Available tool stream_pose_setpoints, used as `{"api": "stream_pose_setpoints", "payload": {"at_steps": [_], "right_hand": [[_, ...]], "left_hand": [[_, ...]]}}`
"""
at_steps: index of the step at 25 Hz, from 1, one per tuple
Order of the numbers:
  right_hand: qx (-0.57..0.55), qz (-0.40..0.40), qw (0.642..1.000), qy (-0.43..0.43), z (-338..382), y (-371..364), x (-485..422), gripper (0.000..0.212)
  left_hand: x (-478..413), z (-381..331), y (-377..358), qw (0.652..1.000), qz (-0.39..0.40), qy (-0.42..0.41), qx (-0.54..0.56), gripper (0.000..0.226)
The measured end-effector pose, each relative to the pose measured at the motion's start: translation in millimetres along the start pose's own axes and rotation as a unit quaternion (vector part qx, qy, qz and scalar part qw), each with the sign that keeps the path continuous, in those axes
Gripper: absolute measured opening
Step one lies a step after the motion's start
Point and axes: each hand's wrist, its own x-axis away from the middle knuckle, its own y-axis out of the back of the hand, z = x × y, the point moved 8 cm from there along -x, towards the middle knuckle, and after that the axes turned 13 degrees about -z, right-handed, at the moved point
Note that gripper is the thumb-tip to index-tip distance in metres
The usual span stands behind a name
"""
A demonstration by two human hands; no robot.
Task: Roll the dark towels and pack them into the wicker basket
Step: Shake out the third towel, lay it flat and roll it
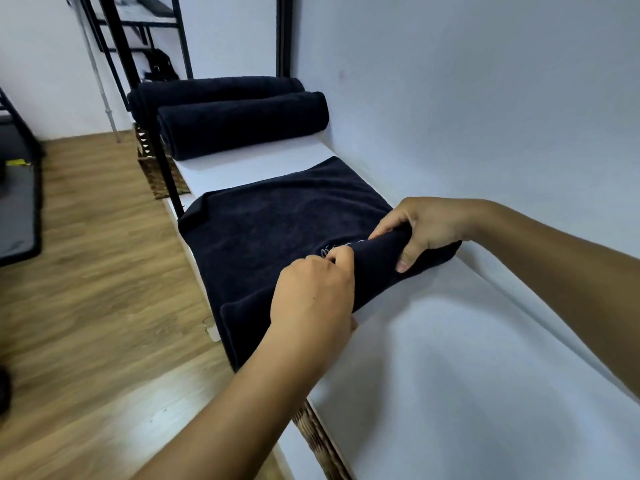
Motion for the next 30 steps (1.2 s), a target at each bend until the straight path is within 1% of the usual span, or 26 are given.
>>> {"api": "stream_pose_setpoints", "payload": {"at_steps": [2, 3, 5, 6, 7, 8, 9, 10, 11, 12, 14, 16, 18, 20, 22, 24, 26, 27, 28, 30], "right_hand": [[0.002, -0.010, 1.000, 0.001, -4.6, -0.4, 1.0, 0.060], [0.013, -0.034, 0.999, 0.008, -7.0, 1.2, 5.1, 0.064], [0.061, -0.117, 0.990, 0.043, -9.4, 3.7, 19.5, 0.076], [0.100, -0.171, 0.977, 0.081, -8.3, 1.6, 29.0, 0.080], [0.148, -0.230, 0.953, 0.131, -5.2, -3.9, 38.4, 0.083], [0.197, -0.291, 0.917, 0.187, -2.3, -12.1, 46.7, 0.083], [0.230, -0.337, 0.884, 0.227, -1.5, -20.4, 52.2, 0.081], [0.237, -0.360, 0.869, 0.244, -2.7, -25.6, 53.5, 0.079], [0.221, -0.355, 0.875, 0.243, -2.8, -24.9, 50.1, 0.076], [0.191, -0.322, 0.899, 0.226, -1.6, -20.1, 42.9, 0.072], [0.152, -0.226, 0.949, 0.158, 3.3, -6.3, 28.5, 0.066], [0.147, -0.139, 0.975, 0.096, 9.1, 4.1, 15.4, 0.064], [0.115, -0.044, 0.991, 0.045, 12.2, 4.4, 4.3, 0.062], [0.070, 0.045, 0.996, 0.020, 14.0, -3.1, -0.2, 0.058], [0.024, 0.085, 0.996, 0.006, 13.4, -6.3, -0.7, 0.056], [-0.009, 0.089, 0.996, -0.005, 10.5, -8.1, -1.6, 0.057], [-0.038, 0.063, 0.997, -0.005, 4.6, -7.9, -2.0, 0.061], [-0.044, 0.029, 0.999, 0.006, 3.0, -5.1, -0.2, 0.065], [-0.039, -0.027, 0.999, 0.025, 2.1, 0.0, 4.2, 0.069], [0.010, -0.175, 0.982, 0.074, 4.7, 8.5, 23.1, 0.075]], "left_hand": [[-3.0, 2.1, 0.5, 1.000, 0.008, -0.015, -0.001, 0.054], [-4.8, 2.9, 0.5, 1.000, 0.010, -0.023, 0.001, 0.049], [-8.4, 5.2, 0.8, 0.999, 0.013, -0.033, 0.011, 0.044], [-10.2, 7.4, 0.1, 0.999, 0.019, -0.035, 0.018, 0.043], [-12.2, 9.7, -1.0, 0.999, 0.026, -0.035, 0.025, 0.043], [-14.4, 13.0, -2.5, 0.998, 0.034, -0.031, 0.031, 0.043], [-15.2, 15.7, -3.2, 0.998, 0.036, -0.022, 0.036, 0.045], [-14.4, 16.2, -2.7, 0.999, 0.030, -0.011, 0.038, 0.048], [-11.5, 14.4, -1.1, 0.999, 0.012, -0.001, 0.029, 0.052], [-6.3, 9.5, 0.1, 1.000, -0.014, 0.004, 0.004, 0.058], [10.2, -11.2, -1.1, 0.997, -0.044, -0.005, -0.069, 0.074], [26.0, -24.8, -9.5, 0.994, -0.035, -0.012, -0.106, 0.079], [34.2, -22.6, -13.7, 0.992, -0.050, 0.002, -0.114, 0.080], [37.0, -17.1, -18.9, 0.991, -0.062, 0.006, -0.115, 0.085], [30.7, -11.0, -24.8, 0.993, -0.041, 0.002, -0.111, 0.094], [19.1, -3.6, -23.7, 0.994, -0.026, 0.002, -0.110, 0.097], [7.4, 2.6, -19.1, 0.995, -0.021, -0.005, -0.101, 0.094], [2.3, 4.9, -18.6, 0.996, -0.019, -0.013, -0.090, 0.091], [-2.1, 7.7, -18.0, 0.997, -0.022, -0.017, -0.075, 0.088], [-10.3, 14.7, -13.1, 0.998, -0.031, -0.008, -0.050, 0.083]]}}
